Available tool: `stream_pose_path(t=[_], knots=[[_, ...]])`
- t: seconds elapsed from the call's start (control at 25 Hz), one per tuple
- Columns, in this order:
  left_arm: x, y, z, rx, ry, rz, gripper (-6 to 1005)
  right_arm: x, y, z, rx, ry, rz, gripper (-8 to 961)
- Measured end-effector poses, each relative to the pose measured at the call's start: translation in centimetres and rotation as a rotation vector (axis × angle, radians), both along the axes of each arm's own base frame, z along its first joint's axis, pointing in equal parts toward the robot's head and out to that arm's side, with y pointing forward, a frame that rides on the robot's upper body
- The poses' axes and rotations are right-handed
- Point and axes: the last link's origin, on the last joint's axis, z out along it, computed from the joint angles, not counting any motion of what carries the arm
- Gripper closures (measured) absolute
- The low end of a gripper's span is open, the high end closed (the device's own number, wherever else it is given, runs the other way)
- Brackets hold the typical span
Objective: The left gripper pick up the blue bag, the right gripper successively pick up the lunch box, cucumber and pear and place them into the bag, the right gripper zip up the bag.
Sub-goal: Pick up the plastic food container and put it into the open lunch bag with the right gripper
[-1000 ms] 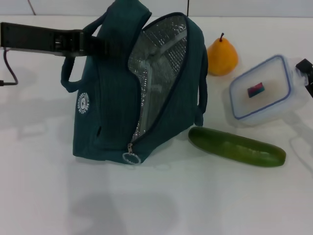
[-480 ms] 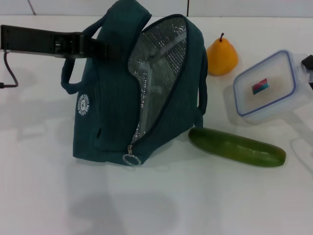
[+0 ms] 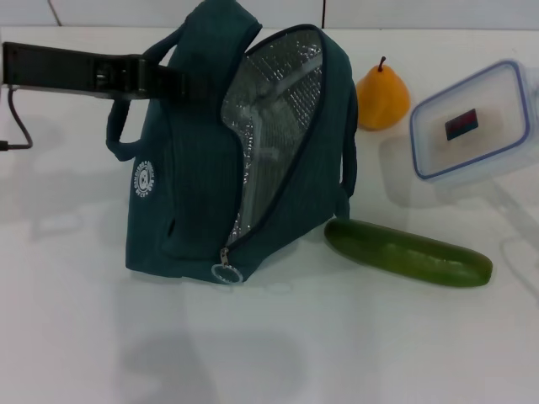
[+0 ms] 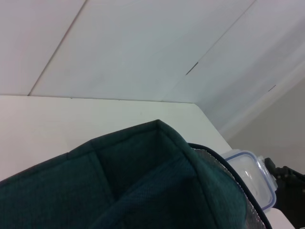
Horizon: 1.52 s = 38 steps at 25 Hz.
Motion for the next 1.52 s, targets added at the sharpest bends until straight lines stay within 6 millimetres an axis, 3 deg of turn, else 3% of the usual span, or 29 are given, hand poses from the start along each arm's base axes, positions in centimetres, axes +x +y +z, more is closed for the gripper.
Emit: stream_pose_path(t=[0.72,1.52], knots=[[0.1,0.3,-0.3,-0.015,-0.011,0.0,932,-1.5,0.2,0.9,0.035,0.084,0.069,885],[0.8,0.8,-0.5,-0.023,-0.018,-0.015,932,-5.5,0.8,3.0,0.097,0.259,0.281,886]])
